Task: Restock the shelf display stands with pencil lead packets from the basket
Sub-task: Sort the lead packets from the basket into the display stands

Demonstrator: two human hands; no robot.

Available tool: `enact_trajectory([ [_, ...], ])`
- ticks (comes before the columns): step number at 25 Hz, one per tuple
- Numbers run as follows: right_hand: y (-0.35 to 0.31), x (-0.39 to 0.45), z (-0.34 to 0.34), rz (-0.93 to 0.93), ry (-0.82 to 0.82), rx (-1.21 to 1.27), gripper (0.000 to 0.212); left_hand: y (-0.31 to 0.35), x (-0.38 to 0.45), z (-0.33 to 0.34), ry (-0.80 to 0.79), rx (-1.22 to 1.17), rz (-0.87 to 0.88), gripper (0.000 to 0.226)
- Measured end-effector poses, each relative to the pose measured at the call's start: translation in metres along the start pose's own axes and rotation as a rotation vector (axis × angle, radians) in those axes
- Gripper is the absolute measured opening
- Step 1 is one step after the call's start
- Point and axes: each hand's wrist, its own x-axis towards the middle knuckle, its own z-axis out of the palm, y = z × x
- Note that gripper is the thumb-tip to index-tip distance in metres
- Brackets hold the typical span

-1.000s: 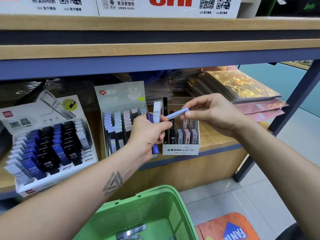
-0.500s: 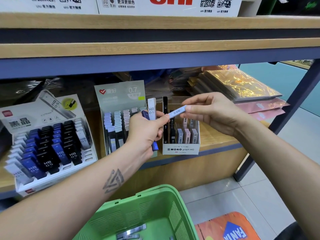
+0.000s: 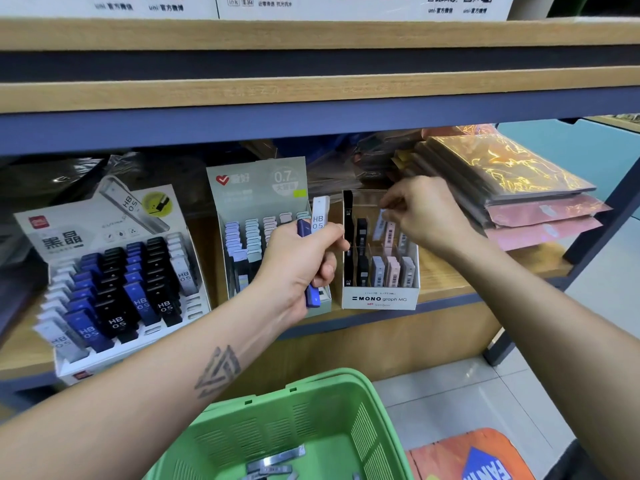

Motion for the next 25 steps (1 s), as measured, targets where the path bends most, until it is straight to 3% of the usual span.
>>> enact_trajectory([
  [10, -0.004, 0.001, 0.033, -0.014, 0.013, -0.346, 0.018, -0.001, 0.0, -0.003, -0.03, -0.017, -0.018, 0.008],
  [15, 0.0, -0.001, 0.034, -0.024, 0.079, -0.447, 0.014, -0.003, 0.002, -0.002, -0.138, -0.112, -0.175, 0.015],
  [18, -0.002, -0.002, 0.028, -0.022, 0.1, -0.272, 0.021, -0.004, 0.0, 0.001, -0.171, -0.178, -0.272, 0.019],
  [20, -0.011, -0.004, 0.018, 0.035, 0.064, 0.052, 0.02, -0.005, -0.001, 0.001, -0.168, -0.184, -0.272, 0.02],
  [23, -0.028, -0.014, 0.002, 0.206, -0.254, 0.697, 0.016, -0.007, -0.004, 0.003, -0.178, -0.147, -0.238, 0.018],
  [25, -0.031, -0.021, -0.002, 0.227, -0.407, 0.811, 0.017, -0.006, -0.007, 0.003, -0.191, -0.115, -0.212, 0.016],
])
